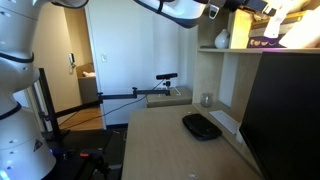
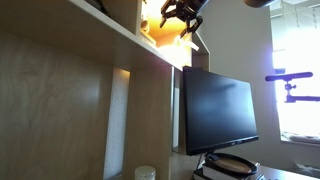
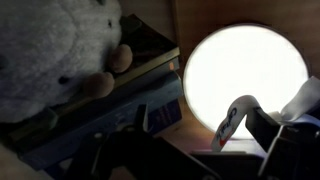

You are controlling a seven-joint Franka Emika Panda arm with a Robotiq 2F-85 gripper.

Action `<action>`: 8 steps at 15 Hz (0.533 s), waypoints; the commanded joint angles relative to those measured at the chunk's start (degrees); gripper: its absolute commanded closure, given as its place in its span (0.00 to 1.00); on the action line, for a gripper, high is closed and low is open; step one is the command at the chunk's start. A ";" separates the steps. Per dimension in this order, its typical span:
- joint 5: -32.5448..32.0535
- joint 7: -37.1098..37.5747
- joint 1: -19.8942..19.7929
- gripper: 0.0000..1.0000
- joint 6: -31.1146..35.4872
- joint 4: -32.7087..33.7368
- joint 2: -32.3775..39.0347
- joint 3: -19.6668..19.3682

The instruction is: Put the white object on the middle shelf

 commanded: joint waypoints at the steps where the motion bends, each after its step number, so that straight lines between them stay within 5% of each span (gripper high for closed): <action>1: 6.22 -5.52 -1.85 0.00 6.18 0.25 0.78 2.51; 4: 16.08 -12.56 -3.25 0.00 9.11 -0.19 1.72 5.53; 8: 30.15 -20.66 -2.52 0.00 4.98 2.05 2.90 8.08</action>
